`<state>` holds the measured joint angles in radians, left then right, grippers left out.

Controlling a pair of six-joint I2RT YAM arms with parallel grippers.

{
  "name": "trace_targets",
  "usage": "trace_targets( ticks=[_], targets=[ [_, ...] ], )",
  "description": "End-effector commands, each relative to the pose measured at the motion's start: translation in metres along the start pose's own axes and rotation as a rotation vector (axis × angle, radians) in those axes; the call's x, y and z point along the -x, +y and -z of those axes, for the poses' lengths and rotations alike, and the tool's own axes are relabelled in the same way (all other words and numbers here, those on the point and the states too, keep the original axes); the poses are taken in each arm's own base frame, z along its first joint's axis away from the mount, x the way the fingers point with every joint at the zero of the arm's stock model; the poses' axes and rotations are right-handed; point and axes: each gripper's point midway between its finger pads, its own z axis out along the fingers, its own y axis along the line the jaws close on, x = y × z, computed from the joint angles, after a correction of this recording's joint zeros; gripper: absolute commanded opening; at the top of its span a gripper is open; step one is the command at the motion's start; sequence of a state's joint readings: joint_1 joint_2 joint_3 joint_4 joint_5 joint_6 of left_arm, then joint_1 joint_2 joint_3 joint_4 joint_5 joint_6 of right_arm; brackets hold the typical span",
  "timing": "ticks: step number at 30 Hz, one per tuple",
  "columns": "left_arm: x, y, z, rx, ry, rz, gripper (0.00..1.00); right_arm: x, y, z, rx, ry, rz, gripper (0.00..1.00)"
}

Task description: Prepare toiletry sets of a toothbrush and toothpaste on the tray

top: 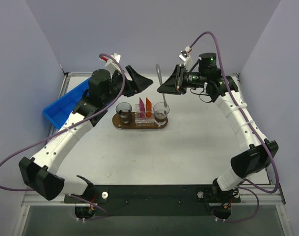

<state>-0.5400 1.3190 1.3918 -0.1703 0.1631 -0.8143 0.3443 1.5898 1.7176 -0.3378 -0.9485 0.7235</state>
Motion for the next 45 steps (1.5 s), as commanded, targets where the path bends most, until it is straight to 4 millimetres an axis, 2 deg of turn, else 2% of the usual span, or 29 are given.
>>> trace_targets(
  ticks=[1, 2, 9, 11, 13, 19, 23, 24, 25, 27, 28, 30, 31, 33, 35, 38, 45],
  targets=[
    [-0.006, -0.045, -0.015, -0.230, 0.099, 0.092, 0.80, -0.046, 0.022, 0.013, 0.113, 0.166, 0.035, 0.00],
    [-0.004, -0.052, -0.019, -0.274, 0.096, 0.101, 0.80, -0.052, 0.025, 0.013, 0.120, 0.187, 0.032, 0.00],
    [-0.012, -0.045, -0.024, -0.277, 0.106, 0.161, 0.80, -0.082, 0.034, 0.016, 0.156, 0.275, 0.024, 0.00],
    [-0.011, -0.047, -0.023, -0.288, 0.101, 0.177, 0.71, -0.084, 0.034, 0.016, 0.155, 0.278, 0.027, 0.00],
    [-0.014, -0.045, -0.023, -0.290, 0.106, 0.189, 0.54, -0.083, 0.035, 0.016, 0.154, 0.275, 0.033, 0.00],
    [-0.015, -0.045, -0.022, -0.286, 0.102, 0.218, 0.29, -0.080, 0.031, 0.014, 0.135, 0.263, 0.037, 0.00],
    [-0.015, -0.043, -0.022, -0.273, 0.096, 0.238, 0.02, -0.077, 0.028, 0.013, 0.117, 0.249, 0.039, 0.00],
    [-0.015, -0.041, -0.023, -0.267, 0.093, 0.242, 0.00, -0.076, 0.029, 0.014, 0.115, 0.242, 0.044, 0.00],
    [-0.014, -0.041, -0.022, -0.264, 0.086, 0.244, 0.00, -0.074, 0.024, 0.013, 0.094, 0.228, 0.042, 0.03],
    [-0.010, -0.032, -0.024, -0.223, 0.055, 0.270, 0.00, -0.069, 0.023, 0.018, 0.072, 0.196, 0.050, 0.17],
    [-0.011, -0.027, -0.022, -0.188, 0.049, 0.296, 0.00, -0.065, 0.019, 0.019, 0.044, 0.170, 0.059, 0.29],
    [-0.009, -0.007, -0.024, -0.085, 0.003, 0.338, 0.00, -0.062, 0.016, 0.026, 0.005, 0.128, 0.080, 0.38],
    [-0.017, 0.009, -0.021, 0.000, 0.019, 0.364, 0.00, -0.062, 0.015, 0.029, -0.016, 0.116, 0.096, 0.43],
    [-0.017, 0.024, -0.019, 0.077, -0.004, 0.390, 0.00, -0.063, 0.005, 0.034, -0.092, 0.090, 0.134, 0.46],
    [-0.019, 0.031, -0.015, 0.113, -0.013, 0.420, 0.00, -0.067, -0.007, 0.040, -0.183, 0.092, 0.169, 0.47],
    [-0.019, 0.042, -0.010, 0.153, -0.054, 0.471, 0.00, -0.084, -0.016, 0.044, -0.270, 0.151, 0.201, 0.48],
    [-0.018, 0.049, -0.005, 0.199, -0.072, 0.480, 0.00, -0.099, -0.016, 0.046, -0.343, 0.207, 0.312, 0.48]
  ],
)
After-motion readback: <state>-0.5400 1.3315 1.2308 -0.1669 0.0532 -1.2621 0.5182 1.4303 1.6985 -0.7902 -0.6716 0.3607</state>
